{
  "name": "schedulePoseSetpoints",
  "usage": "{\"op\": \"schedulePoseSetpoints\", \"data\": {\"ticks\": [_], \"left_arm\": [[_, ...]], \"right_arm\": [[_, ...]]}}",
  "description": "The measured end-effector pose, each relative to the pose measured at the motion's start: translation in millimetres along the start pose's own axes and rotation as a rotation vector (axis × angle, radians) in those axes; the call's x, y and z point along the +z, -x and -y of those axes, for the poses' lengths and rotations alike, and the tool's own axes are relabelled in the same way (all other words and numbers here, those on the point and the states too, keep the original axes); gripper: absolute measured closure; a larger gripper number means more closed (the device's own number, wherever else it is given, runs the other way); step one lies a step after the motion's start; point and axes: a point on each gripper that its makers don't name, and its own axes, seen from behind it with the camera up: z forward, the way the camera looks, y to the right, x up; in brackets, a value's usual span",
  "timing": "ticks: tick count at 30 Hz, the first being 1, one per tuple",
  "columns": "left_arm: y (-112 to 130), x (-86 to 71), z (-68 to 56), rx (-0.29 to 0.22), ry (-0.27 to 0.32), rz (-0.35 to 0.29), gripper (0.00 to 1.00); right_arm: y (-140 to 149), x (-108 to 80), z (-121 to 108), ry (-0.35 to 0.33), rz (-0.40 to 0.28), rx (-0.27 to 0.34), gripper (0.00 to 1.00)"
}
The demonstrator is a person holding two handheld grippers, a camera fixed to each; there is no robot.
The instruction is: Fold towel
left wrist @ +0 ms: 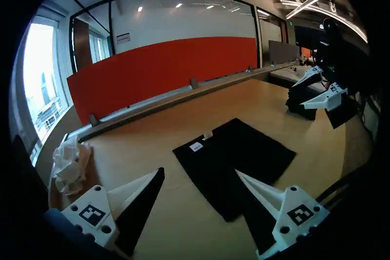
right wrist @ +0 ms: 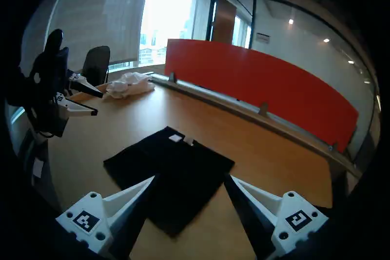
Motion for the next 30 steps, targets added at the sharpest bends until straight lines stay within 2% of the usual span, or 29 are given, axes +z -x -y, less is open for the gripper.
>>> {"op": "schedulePoseSetpoints", "data": {"ticks": [6, 16, 30], "left_arm": [[24, 11.6, -8.2, 0.005, 0.021, 0.044, 0.04], [63, 28.3, -24.0, 0.040, 0.066, 0.118, 0.04], [111, 46.6, -47.4, 0.070, 0.137, 0.222, 0.04]], "right_arm": [[28, 12.2, 6, -0.016, 0.044, 0.004, 0.00], [71, 30.8, 17, -0.046, 0.121, -0.004, 0.00], [122, 44.7, 35, -0.088, 0.223, -0.013, 0.00]]}}
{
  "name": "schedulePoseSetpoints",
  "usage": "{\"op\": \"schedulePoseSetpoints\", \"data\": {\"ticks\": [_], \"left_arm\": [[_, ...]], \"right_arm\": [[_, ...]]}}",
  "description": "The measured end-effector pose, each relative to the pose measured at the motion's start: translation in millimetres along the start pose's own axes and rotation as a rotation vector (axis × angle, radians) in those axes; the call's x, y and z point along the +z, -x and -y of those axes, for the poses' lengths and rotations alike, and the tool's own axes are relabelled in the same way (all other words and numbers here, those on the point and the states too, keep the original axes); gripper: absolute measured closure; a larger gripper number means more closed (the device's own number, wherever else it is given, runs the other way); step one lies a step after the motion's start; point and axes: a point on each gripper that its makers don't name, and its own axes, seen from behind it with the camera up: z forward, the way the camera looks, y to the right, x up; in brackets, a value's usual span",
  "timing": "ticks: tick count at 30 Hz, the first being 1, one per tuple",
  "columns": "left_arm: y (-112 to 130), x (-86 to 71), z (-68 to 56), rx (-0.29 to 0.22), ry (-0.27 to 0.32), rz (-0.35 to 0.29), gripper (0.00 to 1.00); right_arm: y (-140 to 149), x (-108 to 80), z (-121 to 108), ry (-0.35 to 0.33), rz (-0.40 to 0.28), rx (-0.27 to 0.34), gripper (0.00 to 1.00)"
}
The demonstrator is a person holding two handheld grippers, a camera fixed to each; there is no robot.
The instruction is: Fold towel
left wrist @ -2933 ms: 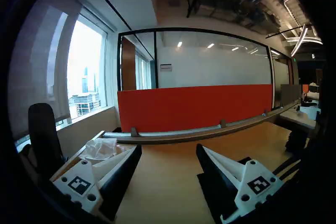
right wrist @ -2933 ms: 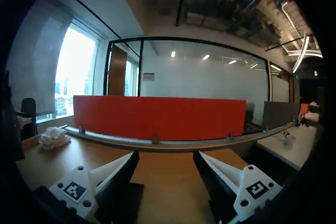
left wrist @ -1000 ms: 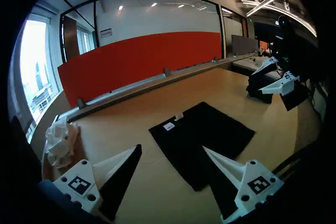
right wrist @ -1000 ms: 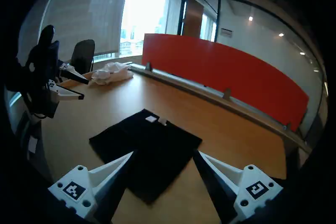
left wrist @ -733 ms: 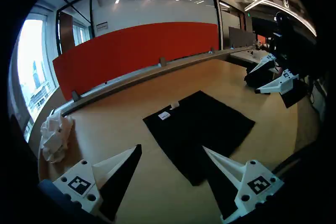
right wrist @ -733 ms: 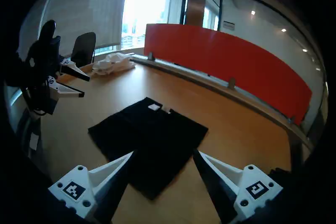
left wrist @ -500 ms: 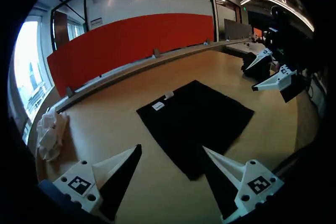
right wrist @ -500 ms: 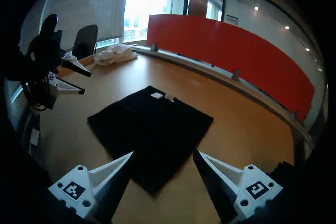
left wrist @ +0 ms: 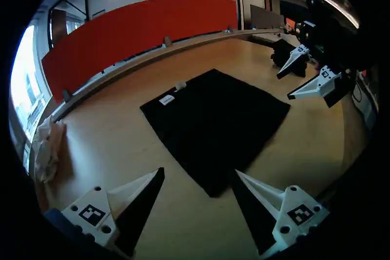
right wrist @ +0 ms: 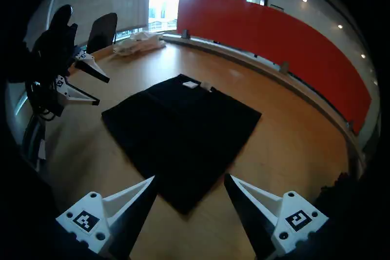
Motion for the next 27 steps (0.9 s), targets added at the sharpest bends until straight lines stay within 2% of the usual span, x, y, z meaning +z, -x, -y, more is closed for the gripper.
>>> {"op": "schedulePoseSetpoints", "data": {"ticks": [14, 20, 27], "left_arm": [[33, 22.8, -20.5, 0.017, 0.070, 0.111, 0.04], [42, 27.9, -23.6, 0.009, 0.092, 0.148, 0.04], [42, 31.3, -26.6, -0.005, 0.112, 0.160, 0.04]], "right_arm": [[31, 10.5, 4, -0.029, 0.070, -0.004, 0.00], [42, 10.4, 3, -0.040, 0.097, 0.001, 0.00], [48, 11.3, 4, -0.052, 0.111, -0.002, 0.00]]}}
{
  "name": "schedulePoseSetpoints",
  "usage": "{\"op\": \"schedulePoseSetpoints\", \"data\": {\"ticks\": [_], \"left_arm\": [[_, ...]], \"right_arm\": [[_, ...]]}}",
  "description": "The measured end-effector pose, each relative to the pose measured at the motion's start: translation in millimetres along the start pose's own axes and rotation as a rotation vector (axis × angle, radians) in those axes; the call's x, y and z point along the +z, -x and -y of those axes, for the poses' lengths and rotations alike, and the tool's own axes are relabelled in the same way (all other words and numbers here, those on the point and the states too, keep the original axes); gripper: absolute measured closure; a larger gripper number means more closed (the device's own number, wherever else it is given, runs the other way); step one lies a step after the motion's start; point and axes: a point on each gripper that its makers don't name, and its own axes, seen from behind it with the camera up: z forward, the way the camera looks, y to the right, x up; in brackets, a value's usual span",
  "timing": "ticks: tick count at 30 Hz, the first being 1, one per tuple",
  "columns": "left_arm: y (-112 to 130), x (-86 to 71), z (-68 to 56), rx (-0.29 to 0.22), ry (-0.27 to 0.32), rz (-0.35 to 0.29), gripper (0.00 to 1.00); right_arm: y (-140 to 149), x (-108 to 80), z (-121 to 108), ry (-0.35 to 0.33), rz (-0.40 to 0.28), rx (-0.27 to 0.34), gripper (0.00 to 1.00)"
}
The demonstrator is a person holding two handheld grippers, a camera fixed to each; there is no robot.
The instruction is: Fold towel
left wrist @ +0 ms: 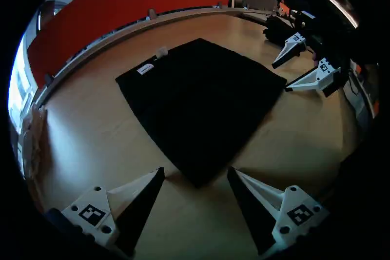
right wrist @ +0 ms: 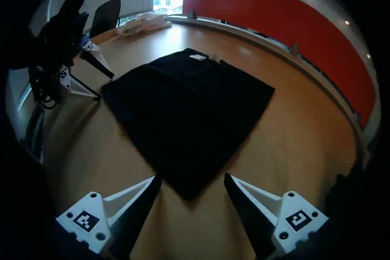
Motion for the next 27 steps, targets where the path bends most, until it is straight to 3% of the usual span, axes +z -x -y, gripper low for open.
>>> {"op": "schedulePoseSetpoints", "data": {"ticks": [10, 20, 27], "left_arm": [[0.1, 0.8, -0.7, -0.001, 0.024, 0.005, 0.04], [0.6, 0.4, -1.0, -0.001, 0.028, 0.013, 0.05], [0.2, 1.2, -0.8, -0.004, 0.025, 0.025, 0.18]], "right_arm": [[1.8, 3.1, 0.1, -0.023, 0.004, 0.004, 0.02], [2.6, 2.1, 3.7, -0.055, 0.001, -0.001, 0.15], [2.0, 2.0, 4.2, -0.070, 0.004, -0.014, 0.27]]}}
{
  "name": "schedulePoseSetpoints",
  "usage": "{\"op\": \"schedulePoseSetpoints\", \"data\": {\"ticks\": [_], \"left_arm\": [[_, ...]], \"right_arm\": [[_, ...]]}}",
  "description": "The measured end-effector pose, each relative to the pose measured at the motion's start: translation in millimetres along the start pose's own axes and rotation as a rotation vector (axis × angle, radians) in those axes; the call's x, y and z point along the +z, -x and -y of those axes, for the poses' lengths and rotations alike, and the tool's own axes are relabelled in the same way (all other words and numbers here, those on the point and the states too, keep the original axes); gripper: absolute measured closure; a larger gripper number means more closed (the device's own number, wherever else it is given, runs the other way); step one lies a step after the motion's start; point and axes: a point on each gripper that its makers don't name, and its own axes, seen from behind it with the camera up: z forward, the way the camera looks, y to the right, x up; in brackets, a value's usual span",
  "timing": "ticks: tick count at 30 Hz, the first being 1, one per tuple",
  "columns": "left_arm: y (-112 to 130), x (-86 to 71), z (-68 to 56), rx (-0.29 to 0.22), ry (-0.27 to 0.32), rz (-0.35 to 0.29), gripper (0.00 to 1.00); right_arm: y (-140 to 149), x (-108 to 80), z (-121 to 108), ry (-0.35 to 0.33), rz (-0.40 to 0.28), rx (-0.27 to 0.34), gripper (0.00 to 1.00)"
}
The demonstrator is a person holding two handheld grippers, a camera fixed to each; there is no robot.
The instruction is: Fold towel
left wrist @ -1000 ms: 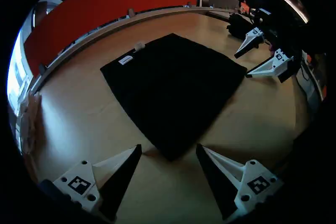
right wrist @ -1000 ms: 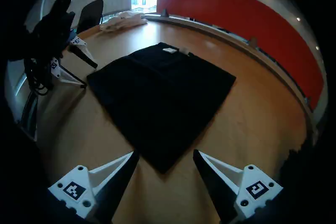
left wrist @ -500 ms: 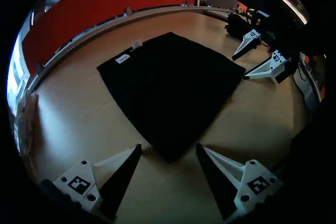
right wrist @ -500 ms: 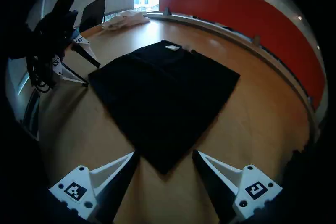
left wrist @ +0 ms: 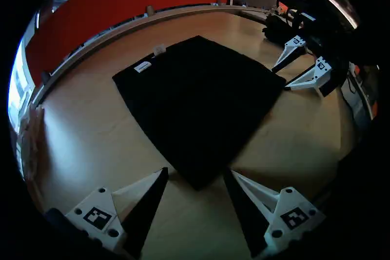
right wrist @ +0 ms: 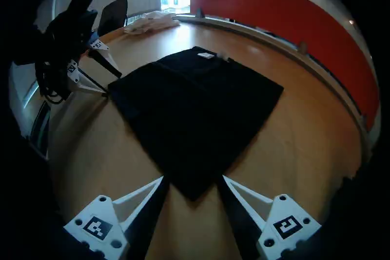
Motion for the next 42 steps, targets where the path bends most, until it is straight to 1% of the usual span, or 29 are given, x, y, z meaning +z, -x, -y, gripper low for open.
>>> {"op": "schedulePoseSetpoints", "data": {"ticks": [3, 5, 9, 11, 13, 15, 17, 18, 19, 21, 23, 25, 27, 33, 39, 42], "left_arm": [[0, 0.1, -0.2, 0.003, 0.001, 0.003, 0.19], [0, 0.1, 0.3, 0.001, 0.001, 0.006, 0.21], [-1, -0.4, 2.6, -0.004, -0.002, 0.012, 0.31], [-1, -1.2, 3.0, -0.005, -0.001, 0.014, 0.34], [-1, -2.1, 2.4, -0.002, 0.002, 0.016, 0.36], [-1, -2.9, 1.4, 0.001, 0.004, 0.018, 0.42], [-1, -3.1, 0.2, 0.002, 0.003, 0.020, 0.47], [-2, -3.1, -0.1, 0.002, 0.003, 0.021, 0.48], [-2, -3.2, -0.3, 0.001, 0.002, 0.021, 0.48], [-2, -3.3, -0.5, 0.000, 0.001, 0.022, 0.50], [-2, -3.3, -0.1, -0.003, -0.001, 0.024, 0.61], [-2, -3.1, 0.0, -0.010, -0.002, 0.027, 0.71], [-3, -2.7, -0.2, -0.017, -0.002, 0.030, 0.78], [-5, -1.5, -2.9, -0.031, 0.004, 0.032, 0.84], [-6, 1.6, -5.5, -0.027, 0.001, 0.019, 0.85], [-7, 0.6, -7.8, -0.025, 0.007, 0.013, 0.85]], "right_arm": [[0, 0.1, 0, -0.003, 0.002, -0.003, 0.31], [0, 0.2, -1, -0.004, 0.003, -0.004, 0.34], [0, 0.4, -2, -0.006, 0.005, -0.004, 0.38], [0, 0.6, -2, -0.007, 0.006, -0.005, 0.42], [0, 0.7, -2, -0.008, 0.007, -0.006, 0.46], [0, 0.8, -2, -0.009, 0.008, -0.007, 0.47], [-1, 0.8, -2, -0.010, 0.009, -0.008, 0.50], [-1, 0.8, -1, -0.010, 0.009, -0.009, 0.52], [-1, 0.7, -1, -0.011, 0.009, -0.010, 0.53], [-1, 0.6, -1, -0.013, 0.009, -0.011, 0.60], [-1, 0.4, 0, -0.014, 0.009, -0.011, 0.70], [-1, 0.3, 1, -0.015, 0.009, -0.009, 0.75], [-1, 0.3, 2, -0.016, 0.009, -0.007, 0.78], [-1, 0.1, 3, -0.013, 0.009, 0.005, 0.80], [0, -1.0, 3, -0.012, 0.008, 0.016, 0.80], [1, -1.3, 3, -0.012, 0.008, 0.018, 0.80]]}}
